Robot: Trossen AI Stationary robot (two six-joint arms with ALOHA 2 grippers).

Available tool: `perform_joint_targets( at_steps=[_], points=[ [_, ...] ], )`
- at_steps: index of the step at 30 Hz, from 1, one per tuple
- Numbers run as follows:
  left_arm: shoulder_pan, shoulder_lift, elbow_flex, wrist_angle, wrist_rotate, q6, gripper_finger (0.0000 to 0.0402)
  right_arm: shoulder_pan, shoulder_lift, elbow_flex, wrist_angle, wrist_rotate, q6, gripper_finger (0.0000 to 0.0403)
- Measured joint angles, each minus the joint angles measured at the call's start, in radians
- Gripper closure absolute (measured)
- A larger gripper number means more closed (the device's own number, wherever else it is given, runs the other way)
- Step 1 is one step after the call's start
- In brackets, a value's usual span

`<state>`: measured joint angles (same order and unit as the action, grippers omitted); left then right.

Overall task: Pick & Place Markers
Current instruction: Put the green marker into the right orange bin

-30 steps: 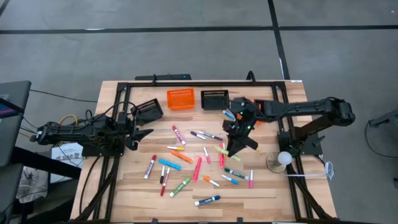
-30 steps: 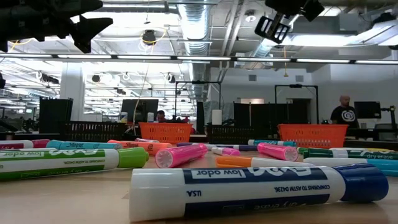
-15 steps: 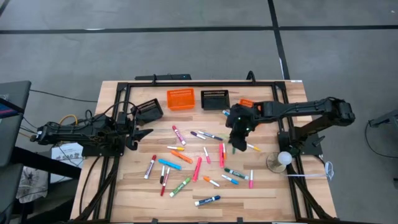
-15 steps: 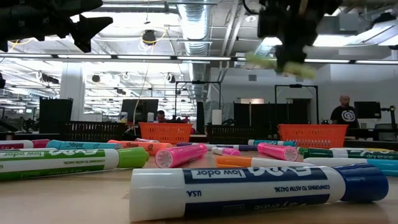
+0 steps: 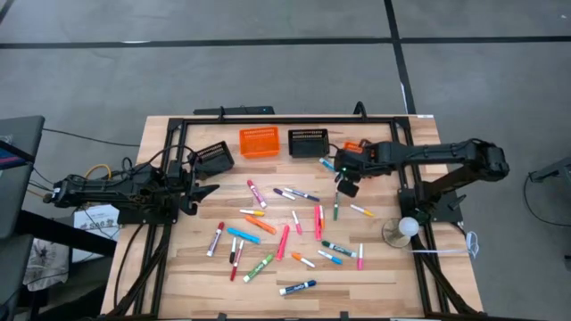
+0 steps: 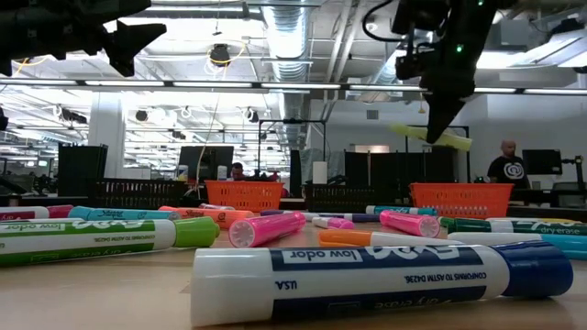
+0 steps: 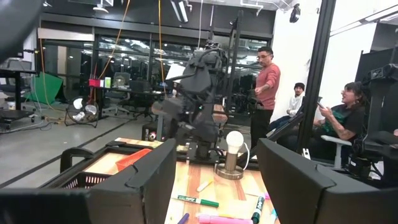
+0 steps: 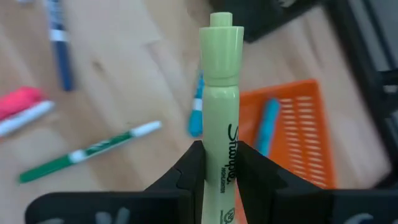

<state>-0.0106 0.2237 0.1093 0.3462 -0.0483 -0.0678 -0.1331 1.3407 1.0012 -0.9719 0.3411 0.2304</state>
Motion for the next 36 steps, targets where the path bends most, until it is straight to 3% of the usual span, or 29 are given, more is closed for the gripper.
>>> perform_joint_targets(
  at_steps=[17,36],
  points=[
    [0.0,0.0,0.0,0.004,0.0,0.0,0.0179,-0.188,0.0,0.0,-0.011,0.057,-0.066,0.034],
    [0.0,0.0,0.0,0.014,0.0,0.004,0.0179,-0.347,0.011,0.0,-0.011,0.052,-0.083,0.034]
  ],
)
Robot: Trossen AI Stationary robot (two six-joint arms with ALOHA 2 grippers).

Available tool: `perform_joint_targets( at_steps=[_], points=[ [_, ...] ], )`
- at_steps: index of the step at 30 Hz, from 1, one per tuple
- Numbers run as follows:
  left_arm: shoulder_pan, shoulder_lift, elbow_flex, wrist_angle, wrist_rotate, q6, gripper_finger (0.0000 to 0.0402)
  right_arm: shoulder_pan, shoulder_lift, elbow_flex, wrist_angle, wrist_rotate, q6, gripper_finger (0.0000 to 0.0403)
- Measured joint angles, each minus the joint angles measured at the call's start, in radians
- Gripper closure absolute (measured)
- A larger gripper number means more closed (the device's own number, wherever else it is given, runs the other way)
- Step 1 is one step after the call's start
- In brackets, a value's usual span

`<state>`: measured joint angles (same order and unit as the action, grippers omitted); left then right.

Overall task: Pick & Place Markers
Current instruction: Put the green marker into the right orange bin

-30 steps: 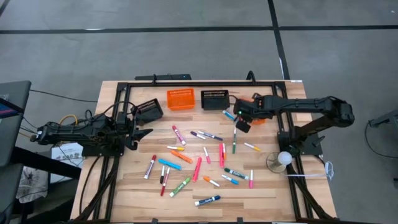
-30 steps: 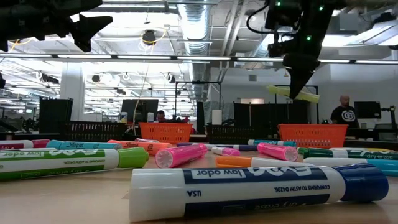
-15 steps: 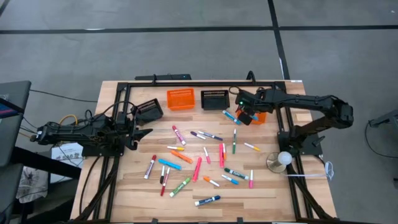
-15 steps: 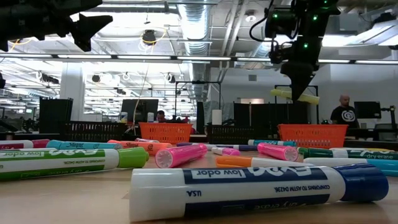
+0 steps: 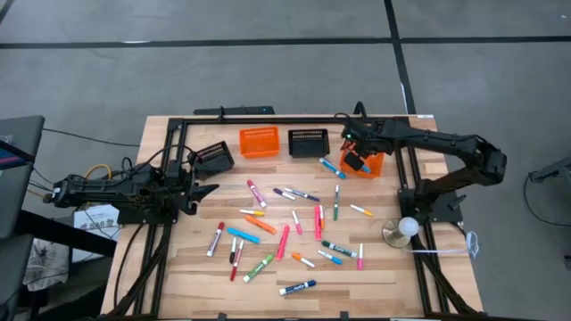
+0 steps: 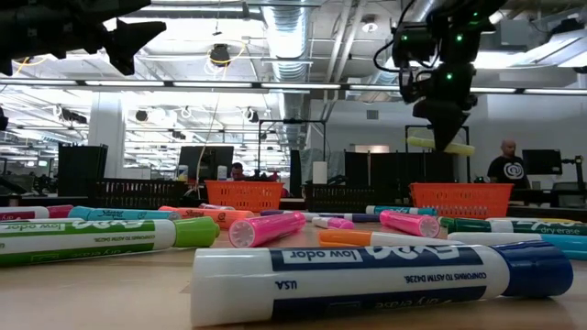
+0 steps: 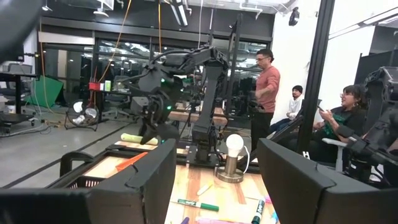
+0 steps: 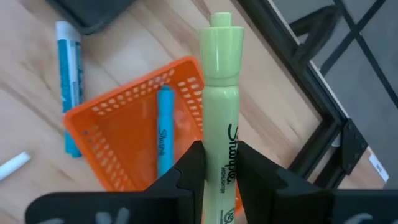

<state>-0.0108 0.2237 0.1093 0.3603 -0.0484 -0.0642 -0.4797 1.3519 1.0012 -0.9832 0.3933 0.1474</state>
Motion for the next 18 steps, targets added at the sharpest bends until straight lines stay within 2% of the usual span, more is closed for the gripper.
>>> perform_joint_targets(
  at_steps=[4,18],
  points=[
    [0.0,0.0,0.0,0.0,0.0,0.0,0.0179,-0.032,0.021,-0.022,-0.004,-0.002,-0.001,0.034],
    [0.0,0.0,0.0,0.001,0.0,0.0,0.0179,-0.075,0.215,-0.082,0.058,-0.007,-0.025,0.0333]
  ],
)
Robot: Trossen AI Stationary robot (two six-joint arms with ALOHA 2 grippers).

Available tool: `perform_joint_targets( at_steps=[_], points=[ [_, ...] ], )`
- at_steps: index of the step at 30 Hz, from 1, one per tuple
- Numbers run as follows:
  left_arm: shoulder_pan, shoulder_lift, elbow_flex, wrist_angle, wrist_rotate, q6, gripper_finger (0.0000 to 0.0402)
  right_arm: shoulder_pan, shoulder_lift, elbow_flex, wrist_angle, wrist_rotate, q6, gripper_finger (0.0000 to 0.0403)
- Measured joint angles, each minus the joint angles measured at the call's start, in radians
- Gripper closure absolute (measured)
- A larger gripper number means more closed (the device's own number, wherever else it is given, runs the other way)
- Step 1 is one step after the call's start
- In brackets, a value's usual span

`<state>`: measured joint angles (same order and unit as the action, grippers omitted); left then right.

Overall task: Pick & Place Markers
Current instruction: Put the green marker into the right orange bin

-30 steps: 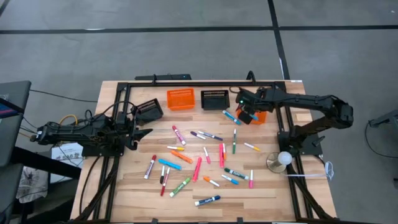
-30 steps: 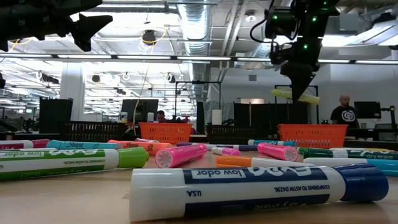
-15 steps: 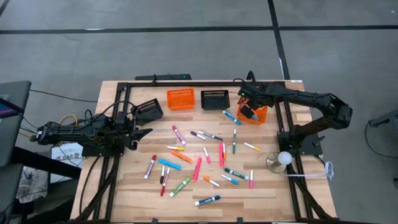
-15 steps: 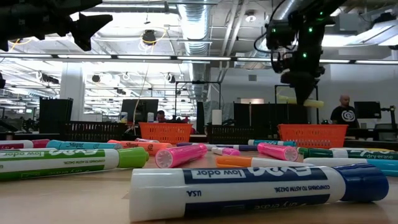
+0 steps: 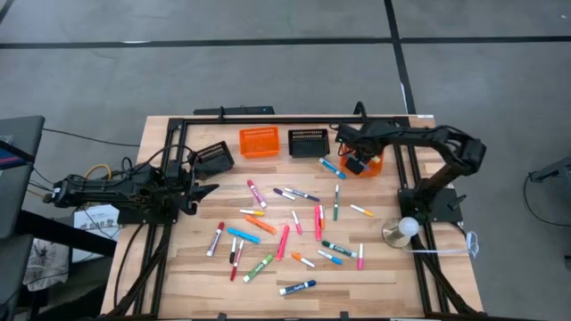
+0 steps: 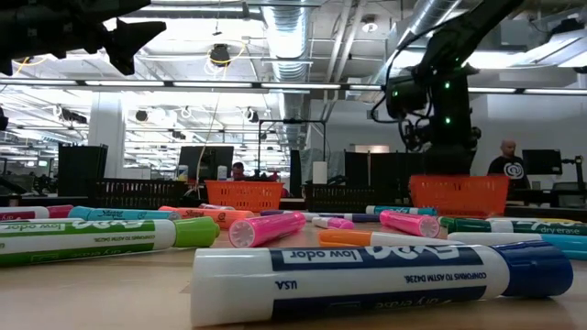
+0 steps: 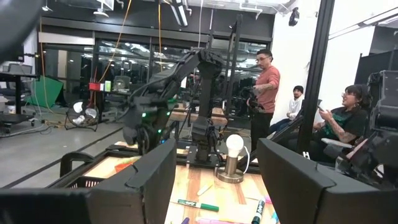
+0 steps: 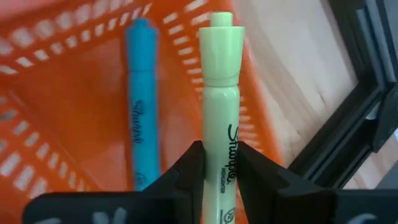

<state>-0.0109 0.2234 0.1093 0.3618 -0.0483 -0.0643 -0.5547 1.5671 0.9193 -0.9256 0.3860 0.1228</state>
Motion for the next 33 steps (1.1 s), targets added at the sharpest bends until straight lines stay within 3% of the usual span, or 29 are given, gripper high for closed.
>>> perform_joint_targets(
  at_steps=[33],
  points=[
    [0.0,0.0,0.0,0.006,0.0,0.0,0.0179,0.012,0.028,0.0,0.022,-0.051,0.001,0.0309]
  ],
)
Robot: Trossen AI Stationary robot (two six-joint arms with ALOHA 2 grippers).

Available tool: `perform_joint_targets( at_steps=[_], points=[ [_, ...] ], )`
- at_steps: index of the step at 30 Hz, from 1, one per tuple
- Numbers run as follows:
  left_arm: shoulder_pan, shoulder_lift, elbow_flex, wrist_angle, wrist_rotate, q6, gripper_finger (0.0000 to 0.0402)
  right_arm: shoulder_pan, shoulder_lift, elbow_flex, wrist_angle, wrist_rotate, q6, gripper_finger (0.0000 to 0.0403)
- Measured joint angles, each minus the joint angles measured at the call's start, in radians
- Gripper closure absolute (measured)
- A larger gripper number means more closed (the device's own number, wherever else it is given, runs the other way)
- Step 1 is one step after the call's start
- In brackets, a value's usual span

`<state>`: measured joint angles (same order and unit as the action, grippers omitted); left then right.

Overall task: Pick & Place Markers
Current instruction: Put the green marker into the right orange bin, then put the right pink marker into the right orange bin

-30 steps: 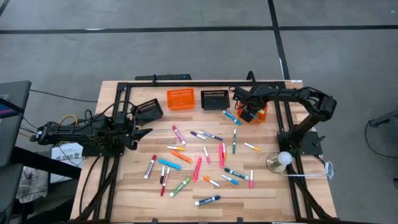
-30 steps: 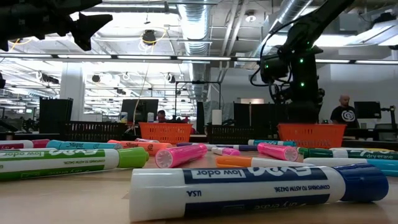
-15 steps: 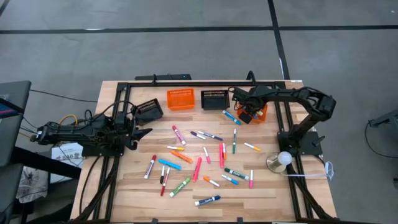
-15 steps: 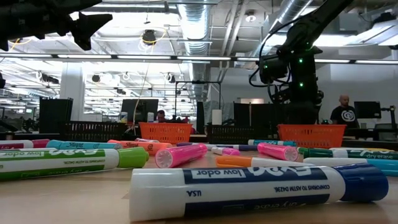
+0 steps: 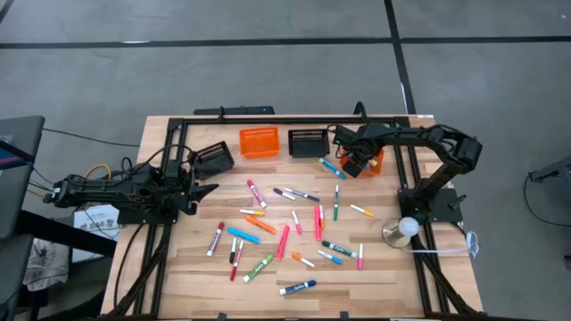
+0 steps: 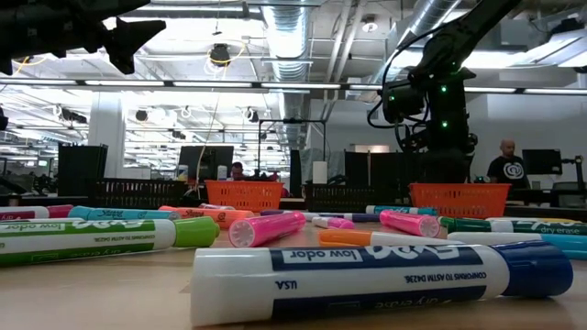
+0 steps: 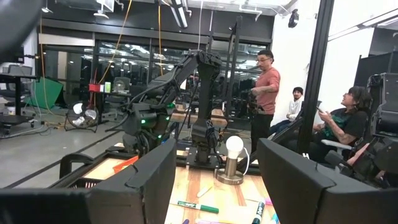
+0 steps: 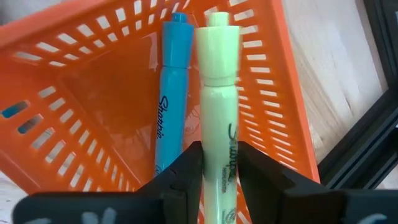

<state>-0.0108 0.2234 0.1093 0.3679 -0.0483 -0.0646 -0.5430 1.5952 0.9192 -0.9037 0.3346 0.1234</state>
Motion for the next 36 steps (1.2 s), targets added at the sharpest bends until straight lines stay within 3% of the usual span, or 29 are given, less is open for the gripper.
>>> perform_joint_targets(
  at_steps=[13,28,36],
  points=[
    [0.0,0.0,0.0,0.0,0.0,0.0,0.0179,0.0,0.0,0.015,-0.045,-0.049,0.009,0.0229],
    [0.0,0.0,0.0,0.0,0.0,0.0,0.0179,0.042,-0.005,0.16,-0.187,-0.04,0.025,0.0245],
    [0.0,0.0,0.0,0.0,0.0,0.0,0.0179,0.153,-0.136,0.194,-0.185,-0.041,0.086,0.0244]
  ],
)
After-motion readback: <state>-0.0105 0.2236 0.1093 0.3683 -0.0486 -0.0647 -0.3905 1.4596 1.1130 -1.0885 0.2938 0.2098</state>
